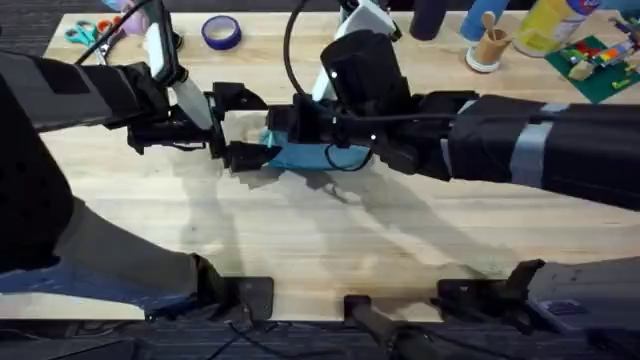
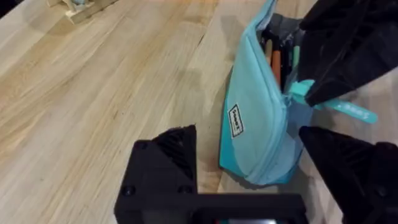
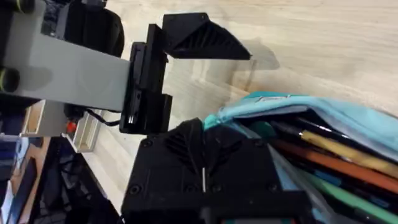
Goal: Unzip the bag, pick up the pens from the table one at a time and place them inside, then zip the bag closed.
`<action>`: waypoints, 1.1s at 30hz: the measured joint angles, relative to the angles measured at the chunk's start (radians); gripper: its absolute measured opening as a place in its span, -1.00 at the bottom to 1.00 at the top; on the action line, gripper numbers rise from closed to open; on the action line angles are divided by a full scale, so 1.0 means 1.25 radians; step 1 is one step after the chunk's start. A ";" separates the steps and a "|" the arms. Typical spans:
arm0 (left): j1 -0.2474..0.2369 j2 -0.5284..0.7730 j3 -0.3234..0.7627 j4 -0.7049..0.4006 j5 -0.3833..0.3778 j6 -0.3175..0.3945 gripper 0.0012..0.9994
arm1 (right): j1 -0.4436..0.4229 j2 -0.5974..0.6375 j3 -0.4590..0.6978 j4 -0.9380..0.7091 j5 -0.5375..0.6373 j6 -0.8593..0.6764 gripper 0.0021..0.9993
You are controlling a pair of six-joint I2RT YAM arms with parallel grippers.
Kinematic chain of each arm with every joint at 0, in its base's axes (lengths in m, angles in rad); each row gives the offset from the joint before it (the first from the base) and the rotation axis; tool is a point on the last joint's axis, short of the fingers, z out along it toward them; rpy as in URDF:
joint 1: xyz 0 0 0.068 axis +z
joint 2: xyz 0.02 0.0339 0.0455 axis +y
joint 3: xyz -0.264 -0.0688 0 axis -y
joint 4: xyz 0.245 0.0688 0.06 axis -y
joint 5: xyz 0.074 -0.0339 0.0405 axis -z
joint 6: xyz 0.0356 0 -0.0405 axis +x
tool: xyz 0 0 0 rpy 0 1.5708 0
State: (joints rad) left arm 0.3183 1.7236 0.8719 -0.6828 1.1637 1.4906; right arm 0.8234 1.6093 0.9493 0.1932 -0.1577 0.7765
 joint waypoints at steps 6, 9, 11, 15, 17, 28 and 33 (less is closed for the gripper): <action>0.000 0.000 0.000 -0.002 0.000 -0.010 0.57 | 0.000 0.000 0.000 0.000 0.003 0.000 -0.94; -0.001 0.000 -0.001 -0.008 0.003 -0.013 -0.18 | -0.001 0.000 0.000 0.000 0.007 0.000 -0.94; -0.005 0.000 -0.003 -0.010 0.006 -0.013 -0.80 | -0.003 0.000 0.000 0.000 0.011 -0.001 -0.94; -0.007 0.000 -0.003 -0.005 0.006 -0.013 -0.91 | -0.005 0.000 0.000 0.000 0.013 -0.003 -0.94; -0.007 0.000 -0.003 -0.004 0.006 -0.013 -0.91 | -0.006 0.000 0.000 0.000 0.013 -0.003 -0.94; -0.007 0.000 -0.003 -0.003 0.005 -0.013 -0.91 | -0.039 0.000 0.000 -0.025 0.003 -0.003 -0.94; -0.007 0.000 -0.003 -0.002 0.005 -0.013 -0.91 | -0.053 0.000 0.000 -0.037 -0.004 -0.003 -0.94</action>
State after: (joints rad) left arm 0.3099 1.7237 0.8677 -0.6858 1.1702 1.4738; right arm 0.7568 1.6093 0.9493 0.1467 -0.1633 0.7731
